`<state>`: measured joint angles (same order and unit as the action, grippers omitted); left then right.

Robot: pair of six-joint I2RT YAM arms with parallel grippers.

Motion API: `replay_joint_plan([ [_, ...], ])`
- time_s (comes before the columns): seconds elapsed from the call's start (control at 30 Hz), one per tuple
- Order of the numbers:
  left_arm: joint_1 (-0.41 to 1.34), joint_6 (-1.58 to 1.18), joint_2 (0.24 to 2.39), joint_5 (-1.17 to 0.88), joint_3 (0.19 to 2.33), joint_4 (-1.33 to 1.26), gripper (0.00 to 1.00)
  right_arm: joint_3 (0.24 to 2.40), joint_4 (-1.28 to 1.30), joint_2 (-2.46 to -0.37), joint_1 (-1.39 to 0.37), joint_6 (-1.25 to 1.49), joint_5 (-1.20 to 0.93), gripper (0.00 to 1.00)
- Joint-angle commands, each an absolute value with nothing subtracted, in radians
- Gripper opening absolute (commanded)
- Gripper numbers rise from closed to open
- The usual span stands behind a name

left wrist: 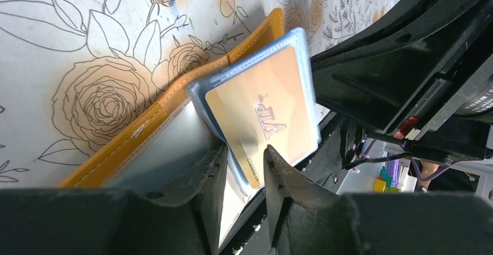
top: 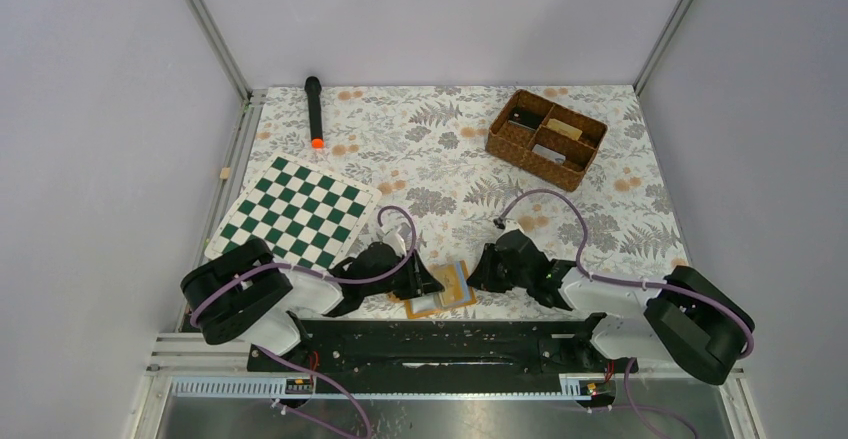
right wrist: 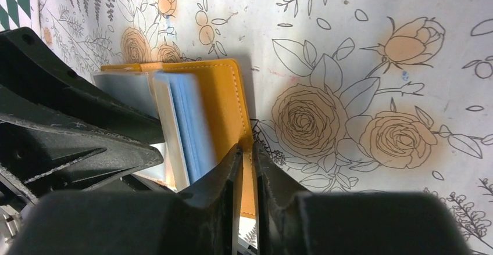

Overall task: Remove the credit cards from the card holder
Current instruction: Remove the credit card from the card holder.

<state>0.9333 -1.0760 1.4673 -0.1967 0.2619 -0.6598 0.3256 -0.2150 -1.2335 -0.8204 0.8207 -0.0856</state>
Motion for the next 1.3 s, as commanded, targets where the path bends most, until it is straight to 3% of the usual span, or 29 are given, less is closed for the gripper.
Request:
replay_joint_plan([
  [0.0, 0.940, -1.097, 1.462, -0.230, 0.254, -0.794, 0.29, 0.256, -0.184, -1.241, -0.851, 0.843, -0.083, 0.16],
  [0.17, 0.940, -1.102, 1.461, -0.229, 0.248, -0.823, 0.30, 0.225, -0.237, -1.245, -0.851, 0.859, -0.107, 0.14],
  [0.27, 0.939, -1.091, 1.459, -0.222, 0.254, -0.783, 0.30, 0.232, -0.188, -1.172, -0.851, 0.864, -0.101, 0.28],
  [0.43, 0.932, -1.062, 1.438, -0.215, 0.258, -0.719, 0.30, 0.295, -0.022, -0.959, -0.851, 0.845, -0.063, 0.38],
  [0.67, 0.923, -1.030, 1.400, -0.213, 0.277, -0.646, 0.30, 0.336, -0.040, -0.926, -0.859, 0.839, -0.113, 0.30],
  [0.97, 0.923, -1.042, 1.429, -0.228, 0.283, -0.664, 0.30, 0.305, -0.292, -1.125, -0.865, 0.884, -0.197, 0.26],
  [1.27, 0.924, -1.039, 1.431, -0.224, 0.284, -0.662, 0.31, 0.237, -0.286, -1.200, -0.864, 0.899, -0.129, 0.22],
])
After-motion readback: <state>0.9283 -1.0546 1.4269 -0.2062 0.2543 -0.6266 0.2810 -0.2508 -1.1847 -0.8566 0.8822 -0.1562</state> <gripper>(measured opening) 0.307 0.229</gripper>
